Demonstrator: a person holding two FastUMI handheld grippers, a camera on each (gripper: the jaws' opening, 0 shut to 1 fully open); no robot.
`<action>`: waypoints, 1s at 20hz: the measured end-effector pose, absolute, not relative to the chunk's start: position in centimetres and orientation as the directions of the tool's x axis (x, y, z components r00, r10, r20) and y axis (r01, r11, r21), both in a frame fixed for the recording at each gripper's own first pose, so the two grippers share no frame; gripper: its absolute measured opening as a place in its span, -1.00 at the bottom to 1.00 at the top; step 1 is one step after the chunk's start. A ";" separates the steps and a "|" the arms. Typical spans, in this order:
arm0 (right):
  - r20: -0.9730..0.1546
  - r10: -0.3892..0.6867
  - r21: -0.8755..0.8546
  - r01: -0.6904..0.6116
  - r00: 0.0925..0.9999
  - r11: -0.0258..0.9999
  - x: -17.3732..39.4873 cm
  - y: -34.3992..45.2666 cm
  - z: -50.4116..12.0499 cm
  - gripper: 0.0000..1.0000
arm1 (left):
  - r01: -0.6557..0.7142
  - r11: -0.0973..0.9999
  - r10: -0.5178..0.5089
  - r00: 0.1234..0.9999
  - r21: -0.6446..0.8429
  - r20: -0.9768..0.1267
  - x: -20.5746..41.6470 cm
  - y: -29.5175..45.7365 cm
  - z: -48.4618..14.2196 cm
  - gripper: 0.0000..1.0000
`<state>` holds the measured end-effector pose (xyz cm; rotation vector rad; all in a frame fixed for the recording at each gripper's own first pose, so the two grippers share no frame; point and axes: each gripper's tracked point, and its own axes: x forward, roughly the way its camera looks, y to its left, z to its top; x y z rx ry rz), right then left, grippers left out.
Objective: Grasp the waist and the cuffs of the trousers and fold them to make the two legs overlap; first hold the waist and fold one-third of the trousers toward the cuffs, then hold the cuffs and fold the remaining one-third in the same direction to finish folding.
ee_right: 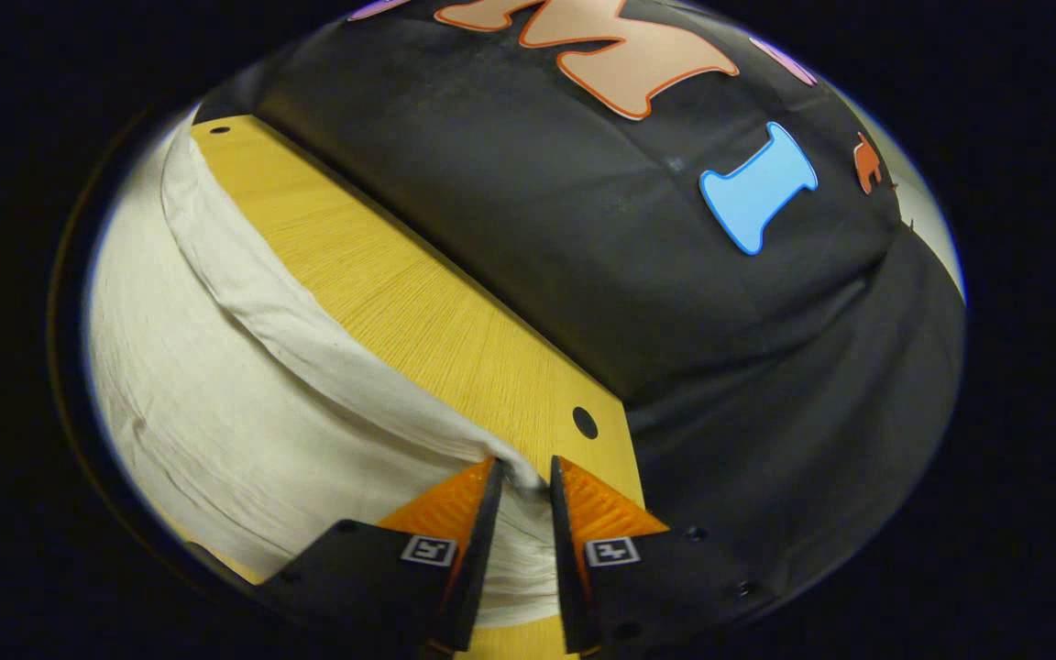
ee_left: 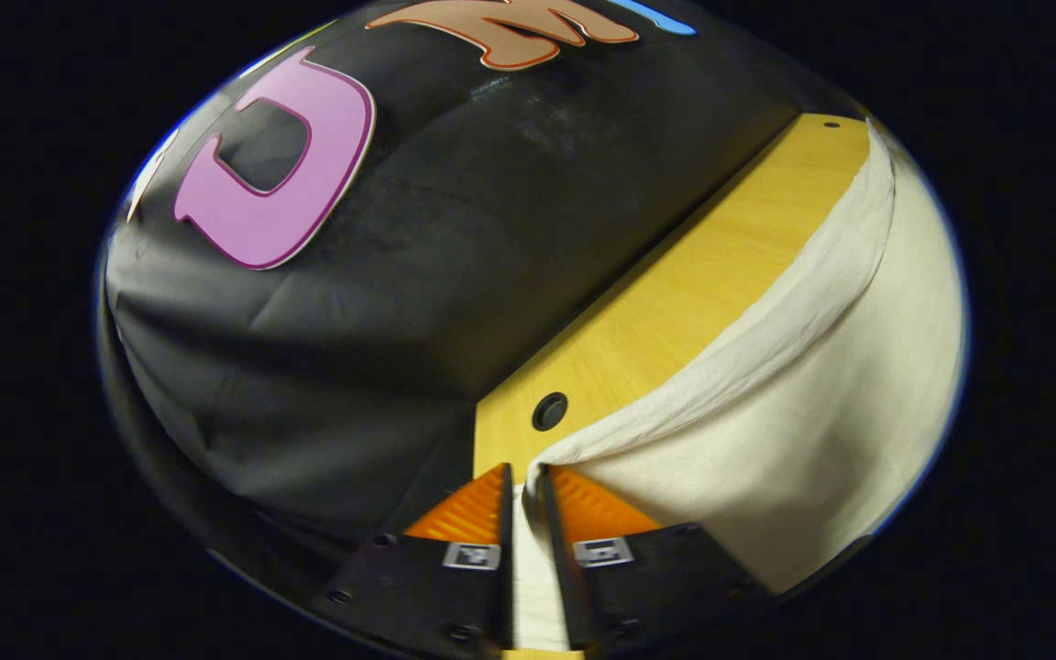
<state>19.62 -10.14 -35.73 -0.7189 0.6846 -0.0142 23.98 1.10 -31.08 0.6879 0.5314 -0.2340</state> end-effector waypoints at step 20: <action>-0.767 -0.315 -0.027 0.463 0.559 0.886 10.3 -19.8 -38.5 0.96 | 0.208 0.954 -0.109 0.911 0.215 -0.399 13.3 -2.5 -19.4 0.92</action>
